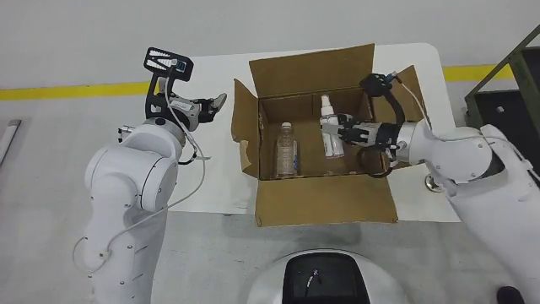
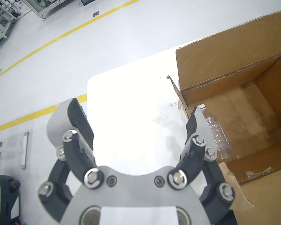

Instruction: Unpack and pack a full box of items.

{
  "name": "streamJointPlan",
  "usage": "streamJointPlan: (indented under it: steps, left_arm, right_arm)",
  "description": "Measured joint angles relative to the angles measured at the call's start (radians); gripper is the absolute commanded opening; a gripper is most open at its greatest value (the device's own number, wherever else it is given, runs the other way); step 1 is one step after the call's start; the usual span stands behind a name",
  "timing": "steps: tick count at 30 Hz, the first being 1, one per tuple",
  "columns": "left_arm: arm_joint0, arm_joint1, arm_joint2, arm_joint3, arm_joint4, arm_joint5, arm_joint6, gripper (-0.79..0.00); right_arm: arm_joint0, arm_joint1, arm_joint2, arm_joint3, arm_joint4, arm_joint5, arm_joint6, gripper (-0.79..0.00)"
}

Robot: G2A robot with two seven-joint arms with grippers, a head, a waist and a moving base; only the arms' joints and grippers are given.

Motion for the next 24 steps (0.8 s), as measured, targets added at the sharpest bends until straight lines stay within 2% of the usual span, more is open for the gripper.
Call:
streamJointPlan:
  steps: [5, 11, 12, 13, 17, 18, 19, 21, 24]
  left_arm:
    - [0.000, 0.000, 0.000, 0.000, 0.000, 0.000, 0.000, 0.000]
    - [0.000, 0.000, 0.000, 0.000, 0.000, 0.000, 0.000, 0.000]
    - [0.000, 0.000, 0.000, 0.000, 0.000, 0.000, 0.000, 0.000]
    - [0.000, 0.000, 0.000, 0.000, 0.000, 0.000, 0.000, 0.000]
    - [0.000, 0.000, 0.000, 0.000, 0.000, 0.000, 0.000, 0.000]
    - [0.000, 0.000, 0.000, 0.000, 0.000, 0.000, 0.000, 0.000]
    - [0.000, 0.000, 0.000, 0.000, 0.000, 0.000, 0.000, 0.000]
    - [0.000, 0.000, 0.000, 0.000, 0.000, 0.000, 0.000, 0.000]
    - [0.000, 0.000, 0.000, 0.000, 0.000, 0.000, 0.000, 0.000]
  right_arm:
    - [0.033, -0.019, -0.149, 0.078, -0.185, 0.049, -0.073, -0.785]
    - [0.072, -0.044, -0.246, 0.167, -0.272, 0.157, -0.124, -0.785]
    - [0.077, -0.048, -0.256, 0.178, -0.276, 0.170, -0.126, -0.606]
    - [0.085, -0.053, -0.268, 0.193, -0.272, 0.184, -0.124, -0.496]
    - [0.110, -0.066, -0.291, 0.221, -0.266, 0.203, -0.125, -0.382]
    - [0.113, -0.068, -0.293, 0.225, -0.266, 0.203, -0.125, -0.240]
    - [0.116, -0.070, -0.294, 0.226, -0.264, 0.203, -0.123, -0.046]
    - [0.116, -0.071, -0.290, 0.226, -0.258, 0.200, -0.118, 0.000]
    - [0.112, -0.070, -0.277, 0.217, -0.251, 0.183, -0.106, 0.000]
